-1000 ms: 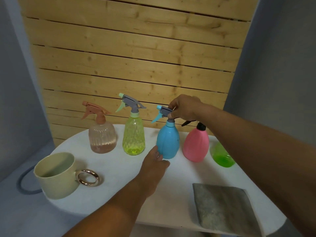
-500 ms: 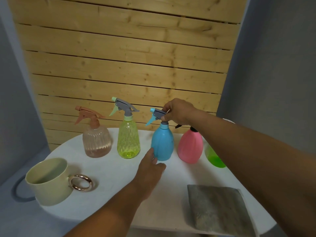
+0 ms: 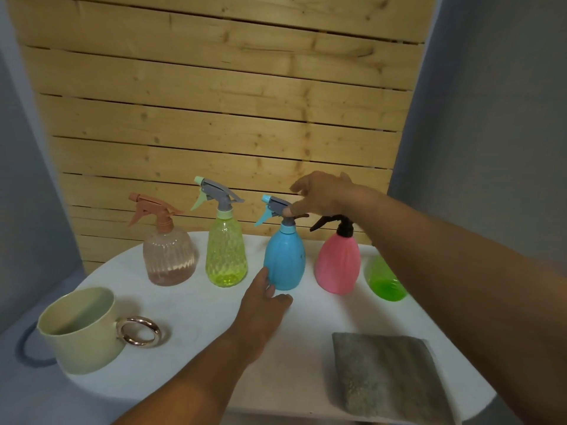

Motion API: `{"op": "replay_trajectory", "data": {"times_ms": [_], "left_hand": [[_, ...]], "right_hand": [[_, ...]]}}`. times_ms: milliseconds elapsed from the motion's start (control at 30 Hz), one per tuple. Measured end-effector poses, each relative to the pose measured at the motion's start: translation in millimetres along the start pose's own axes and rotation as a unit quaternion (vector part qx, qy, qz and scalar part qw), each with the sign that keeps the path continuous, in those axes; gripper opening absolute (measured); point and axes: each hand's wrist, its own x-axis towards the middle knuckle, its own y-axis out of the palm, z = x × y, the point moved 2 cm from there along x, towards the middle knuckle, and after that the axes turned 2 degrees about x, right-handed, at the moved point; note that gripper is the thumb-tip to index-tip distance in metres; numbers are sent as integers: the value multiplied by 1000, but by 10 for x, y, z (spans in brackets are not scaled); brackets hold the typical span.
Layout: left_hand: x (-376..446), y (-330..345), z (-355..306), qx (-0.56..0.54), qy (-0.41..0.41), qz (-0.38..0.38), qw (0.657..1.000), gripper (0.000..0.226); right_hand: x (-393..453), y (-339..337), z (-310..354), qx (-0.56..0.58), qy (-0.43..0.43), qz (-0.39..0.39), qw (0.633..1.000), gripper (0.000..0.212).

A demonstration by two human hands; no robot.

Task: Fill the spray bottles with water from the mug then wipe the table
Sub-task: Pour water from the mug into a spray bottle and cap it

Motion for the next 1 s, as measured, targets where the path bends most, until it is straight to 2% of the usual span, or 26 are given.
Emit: {"op": "replay_trajectory", "data": {"times_ms": [67,167,300,400,600,667,733,767,867,1000], "left_hand": [[-3,0,12,9,-3,-3,1000,71],[-32,38,-28,18,4,-18,1000,69],[-76,106,-145,8,10,-99,995,76],[-117,147,-209,11,34,-126,991,78],[-278,244,-354,44,106,-80,990,72],[-358,260,-376,55,126,-75,988,85],[-507,278,-443,67,140,-47,987,109],[-607,282,-496,68,145,-28,987,113],[-874,247,-576,88,176,7,980,112],[-1280,-40,-552,107,193,-13,975,107]], "right_hand": [[-63,-173,-101,-56,29,45,997,85],[-77,-258,-289,-152,54,102,982,68],[-61,-120,-421,-179,65,81,978,37],[-116,-125,-390,-175,71,65,980,33],[-362,-383,-177,-182,51,74,979,35],[-504,-505,-64,-172,37,71,982,36],[-671,-628,68,-148,23,68,986,35],[-790,-695,154,-133,16,66,989,34],[-1118,-823,409,-70,-9,62,996,32],[-1523,-777,753,6,-43,65,997,25]]}}
